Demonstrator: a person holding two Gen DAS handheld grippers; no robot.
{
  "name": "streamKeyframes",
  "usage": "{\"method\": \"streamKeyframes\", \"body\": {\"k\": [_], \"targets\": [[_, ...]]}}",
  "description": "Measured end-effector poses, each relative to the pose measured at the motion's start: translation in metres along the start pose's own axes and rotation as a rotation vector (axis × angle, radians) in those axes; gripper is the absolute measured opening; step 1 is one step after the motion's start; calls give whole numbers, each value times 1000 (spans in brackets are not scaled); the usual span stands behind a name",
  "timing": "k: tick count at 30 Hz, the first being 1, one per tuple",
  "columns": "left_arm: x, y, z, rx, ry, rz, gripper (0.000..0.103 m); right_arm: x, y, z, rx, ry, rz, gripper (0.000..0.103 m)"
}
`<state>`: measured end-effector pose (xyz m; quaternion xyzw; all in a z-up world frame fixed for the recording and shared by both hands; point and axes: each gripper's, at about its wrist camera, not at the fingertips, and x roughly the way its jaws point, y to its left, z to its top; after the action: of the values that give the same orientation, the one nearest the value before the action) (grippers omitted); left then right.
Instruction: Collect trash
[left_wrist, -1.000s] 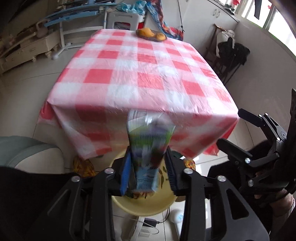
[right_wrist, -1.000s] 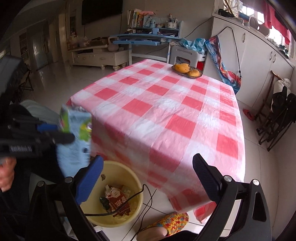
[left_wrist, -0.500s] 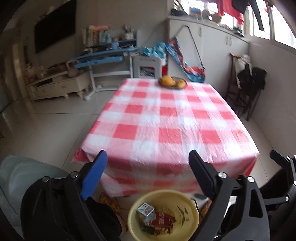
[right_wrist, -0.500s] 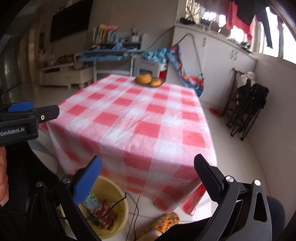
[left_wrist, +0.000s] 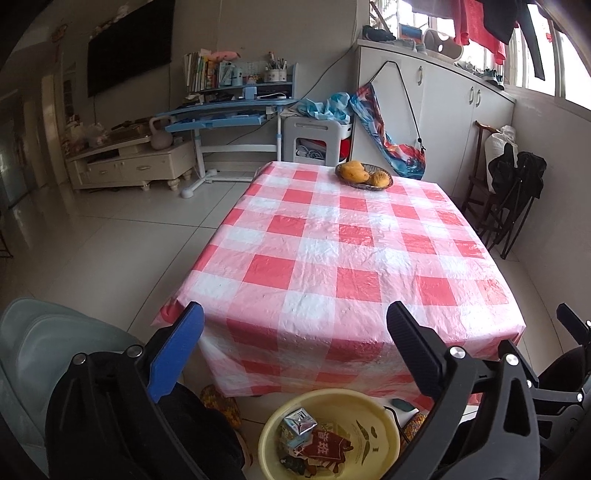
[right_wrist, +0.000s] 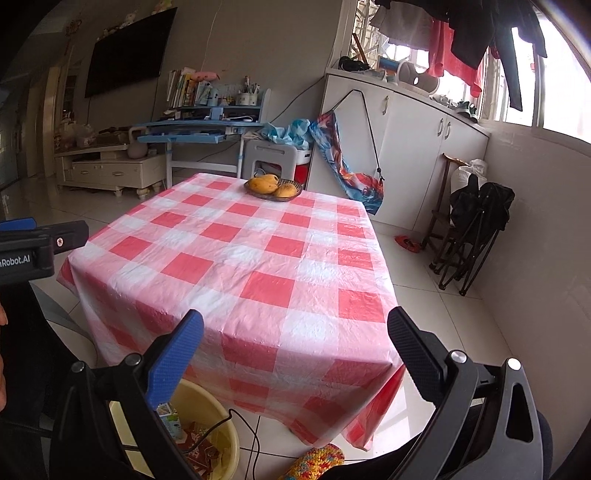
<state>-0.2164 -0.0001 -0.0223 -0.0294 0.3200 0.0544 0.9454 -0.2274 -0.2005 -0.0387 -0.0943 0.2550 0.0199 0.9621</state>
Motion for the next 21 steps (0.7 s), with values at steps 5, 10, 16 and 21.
{"method": "streamKeyframes", "body": {"k": [5, 10, 16, 21], "targets": [[1, -3, -3, 24, 4, -1, 96, -1, 3, 0, -8, -12, -7, 95], [-3, -5, -5, 43, -6, -10, 96, -3, 2, 0, 0, -25, -14, 95], [-2, -7, -5, 46, 0, -6, 96, -5, 6, 1, -21, -39, -16, 95], [-1, -8, -6, 54, 0, -4, 96, -7, 6, 2, -15, -56, -11, 95]]}}
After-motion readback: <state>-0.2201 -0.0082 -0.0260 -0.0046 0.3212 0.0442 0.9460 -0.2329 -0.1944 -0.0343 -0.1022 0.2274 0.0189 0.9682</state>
